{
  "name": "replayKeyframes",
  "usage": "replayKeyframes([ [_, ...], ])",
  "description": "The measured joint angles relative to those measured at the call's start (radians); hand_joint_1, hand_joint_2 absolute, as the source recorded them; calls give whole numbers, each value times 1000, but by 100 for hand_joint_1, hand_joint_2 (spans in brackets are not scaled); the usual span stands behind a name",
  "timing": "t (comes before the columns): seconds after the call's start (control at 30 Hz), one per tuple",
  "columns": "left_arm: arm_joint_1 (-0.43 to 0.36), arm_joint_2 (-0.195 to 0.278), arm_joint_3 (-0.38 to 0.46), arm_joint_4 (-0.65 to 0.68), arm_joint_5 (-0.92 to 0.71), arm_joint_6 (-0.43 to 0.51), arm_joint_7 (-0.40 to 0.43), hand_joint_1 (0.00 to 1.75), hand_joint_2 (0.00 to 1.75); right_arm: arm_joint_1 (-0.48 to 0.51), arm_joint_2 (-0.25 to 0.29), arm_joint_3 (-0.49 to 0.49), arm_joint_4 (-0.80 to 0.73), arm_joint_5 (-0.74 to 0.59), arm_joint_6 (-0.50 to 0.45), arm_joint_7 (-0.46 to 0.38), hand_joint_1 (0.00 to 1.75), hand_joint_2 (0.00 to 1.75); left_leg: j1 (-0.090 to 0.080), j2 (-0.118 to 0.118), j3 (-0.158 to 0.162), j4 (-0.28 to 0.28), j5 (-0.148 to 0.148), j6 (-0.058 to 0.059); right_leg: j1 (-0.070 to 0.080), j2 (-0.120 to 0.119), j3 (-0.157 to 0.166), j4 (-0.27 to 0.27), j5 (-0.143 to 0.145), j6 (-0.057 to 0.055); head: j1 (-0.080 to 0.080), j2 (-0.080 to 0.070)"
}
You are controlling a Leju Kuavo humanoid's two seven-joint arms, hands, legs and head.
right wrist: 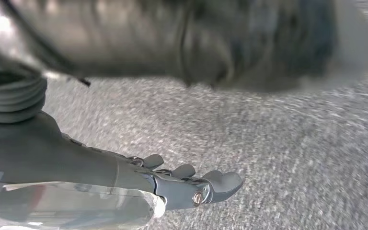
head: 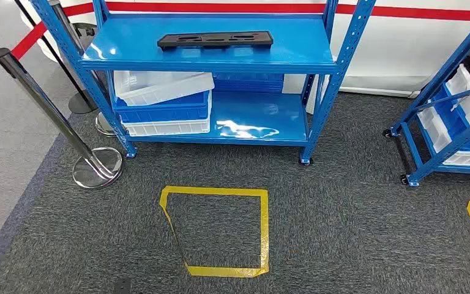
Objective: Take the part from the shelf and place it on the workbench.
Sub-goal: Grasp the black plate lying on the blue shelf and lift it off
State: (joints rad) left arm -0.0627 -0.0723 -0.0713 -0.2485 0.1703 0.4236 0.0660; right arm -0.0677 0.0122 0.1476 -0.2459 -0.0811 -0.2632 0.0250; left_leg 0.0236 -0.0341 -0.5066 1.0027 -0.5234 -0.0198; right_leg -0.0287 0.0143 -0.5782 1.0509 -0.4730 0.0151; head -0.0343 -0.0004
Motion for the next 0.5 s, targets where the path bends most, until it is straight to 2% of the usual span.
replayKeyframes([
  [0.17,-3,-2,7,5,27,4,-16,0,0,-1,0,-2,6,-20,-12,-27,0,0,0,0,0,0,0,0,0,0,0,0,0,0,0,0],
  [0.23,-4,-3,16,8,63,-2,-36,0,0,-3,-1,-10,8,-49,-30,-75,0,0,0,0,0,0,0,0,0,0,0,0,0,0,0,0],
  [0.4,-7,10,58,14,161,-55,-101,0,0,-52,-16,-44,9,-114,-63,-271,0,0,0,1,0,0,0,0,0,1,0,0,1,0,0,0],
  [0.5,-11,16,79,16,180,-67,-117,0,0,-97,-25,-57,7,-122,-74,-301,0,0,0,1,3,1,0,0,0,1,1,0,1,0,0,0],
])
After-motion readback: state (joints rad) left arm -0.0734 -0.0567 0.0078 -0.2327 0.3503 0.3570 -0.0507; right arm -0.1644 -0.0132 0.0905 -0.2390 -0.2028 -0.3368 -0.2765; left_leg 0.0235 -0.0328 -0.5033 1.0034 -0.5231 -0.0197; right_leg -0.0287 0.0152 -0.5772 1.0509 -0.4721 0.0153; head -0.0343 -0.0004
